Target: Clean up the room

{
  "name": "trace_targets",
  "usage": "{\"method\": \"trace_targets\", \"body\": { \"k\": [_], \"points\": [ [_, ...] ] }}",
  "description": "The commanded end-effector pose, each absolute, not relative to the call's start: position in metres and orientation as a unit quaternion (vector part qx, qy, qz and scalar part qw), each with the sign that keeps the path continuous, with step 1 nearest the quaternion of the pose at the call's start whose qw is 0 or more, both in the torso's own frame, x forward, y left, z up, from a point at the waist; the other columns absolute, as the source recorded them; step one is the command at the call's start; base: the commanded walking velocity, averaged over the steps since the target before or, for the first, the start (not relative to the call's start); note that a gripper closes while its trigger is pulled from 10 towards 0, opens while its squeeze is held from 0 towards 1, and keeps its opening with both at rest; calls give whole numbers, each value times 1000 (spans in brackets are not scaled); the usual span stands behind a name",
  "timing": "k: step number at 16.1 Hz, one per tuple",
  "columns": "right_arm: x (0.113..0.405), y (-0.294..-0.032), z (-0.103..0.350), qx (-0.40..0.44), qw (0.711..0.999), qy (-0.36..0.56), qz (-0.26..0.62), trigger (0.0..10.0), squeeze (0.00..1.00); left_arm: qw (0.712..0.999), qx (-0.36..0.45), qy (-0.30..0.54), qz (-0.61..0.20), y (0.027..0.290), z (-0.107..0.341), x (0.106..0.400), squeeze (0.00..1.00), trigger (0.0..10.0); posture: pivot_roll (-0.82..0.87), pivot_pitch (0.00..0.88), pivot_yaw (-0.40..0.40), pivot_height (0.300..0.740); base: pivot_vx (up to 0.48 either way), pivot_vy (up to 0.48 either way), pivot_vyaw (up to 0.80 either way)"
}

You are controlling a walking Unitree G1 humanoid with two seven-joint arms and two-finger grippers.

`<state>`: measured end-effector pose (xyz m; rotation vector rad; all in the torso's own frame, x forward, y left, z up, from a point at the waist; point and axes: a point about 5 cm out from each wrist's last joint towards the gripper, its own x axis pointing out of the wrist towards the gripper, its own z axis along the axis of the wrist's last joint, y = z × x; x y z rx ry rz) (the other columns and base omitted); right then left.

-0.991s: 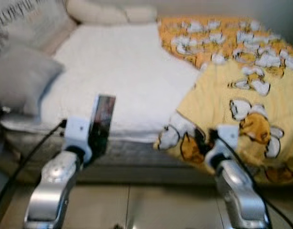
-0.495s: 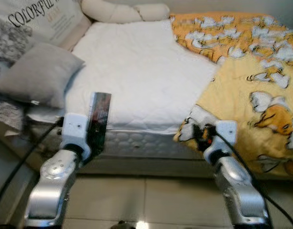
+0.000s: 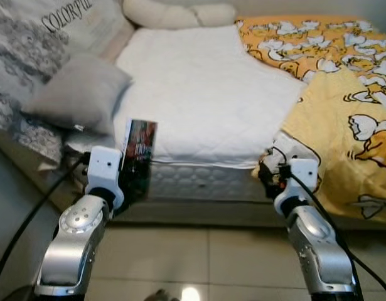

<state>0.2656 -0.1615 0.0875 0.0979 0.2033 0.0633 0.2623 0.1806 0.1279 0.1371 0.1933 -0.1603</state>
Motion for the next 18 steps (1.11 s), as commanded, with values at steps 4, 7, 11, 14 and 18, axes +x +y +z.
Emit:
{"method": "trace_targets", "body": {
  "k": [4, 7, 11, 14, 18],
  "points": [
    [269, -153, 91, 58, 993, 95, 44, 10000, 0, 993, 64, 69, -67, 185, 140, 268, 0, 10000, 39, 0, 52, 740, 0, 0, 0],
    [272, -152, 91, 35, 994, 94, 47, 10000, 0, 993, 69, 67, -67, 185, 141, 270, 0, 10000, 40, 0, 45, 740, 81, 0, 0],
    [274, -147, 91, 29, 993, 97, 59, 10000, 0, 993, 69, 66, -68, 184, 141, 270, 0, 10000, 41, 0, 40, 740, 245, 0, 800],
    [275, -141, 91, 31, 992, 94, 77, 10000, 0, 993, 73, 64, -70, 185, 142, 272, 0, 10000, 45, 0, 39, 740, 244, 0, 800],
    [275, -139, 91, 30, 992, 93, 82, 10000, 0, 993, 76, 62, -70, 185, 143, 274, 0, 10000, 46, 0, 42, 740, 245, 0, 800]
  ]
}}
